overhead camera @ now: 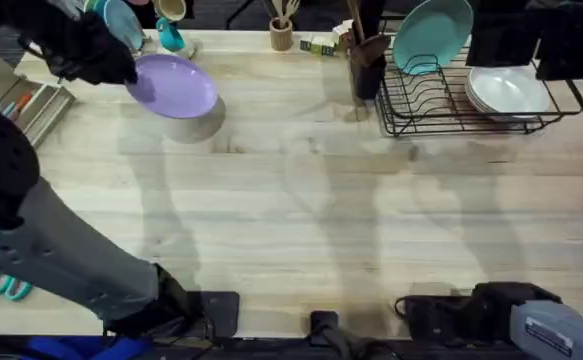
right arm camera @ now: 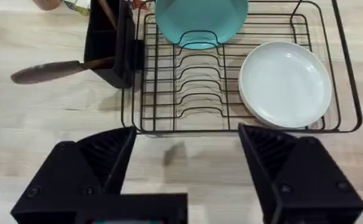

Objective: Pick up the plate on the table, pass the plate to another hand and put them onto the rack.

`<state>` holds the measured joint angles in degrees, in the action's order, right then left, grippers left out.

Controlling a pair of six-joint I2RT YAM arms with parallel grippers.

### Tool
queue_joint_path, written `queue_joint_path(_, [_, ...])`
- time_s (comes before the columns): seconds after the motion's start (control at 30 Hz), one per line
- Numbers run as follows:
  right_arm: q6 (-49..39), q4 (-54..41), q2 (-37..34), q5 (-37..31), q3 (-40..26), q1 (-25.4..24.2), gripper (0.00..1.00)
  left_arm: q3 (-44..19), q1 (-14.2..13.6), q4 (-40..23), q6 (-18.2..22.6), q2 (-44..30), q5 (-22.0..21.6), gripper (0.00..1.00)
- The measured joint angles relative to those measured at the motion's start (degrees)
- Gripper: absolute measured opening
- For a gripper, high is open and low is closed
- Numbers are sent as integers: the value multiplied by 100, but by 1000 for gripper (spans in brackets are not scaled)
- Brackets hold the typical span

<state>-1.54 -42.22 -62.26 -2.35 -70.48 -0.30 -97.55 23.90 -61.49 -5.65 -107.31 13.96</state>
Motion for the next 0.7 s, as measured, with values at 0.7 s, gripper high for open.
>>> queue_joint_path(0.7, [568, 62, 0, 0, 0, 1026, 996, -912, -1424, -877, -48, 2, 1065, 42])
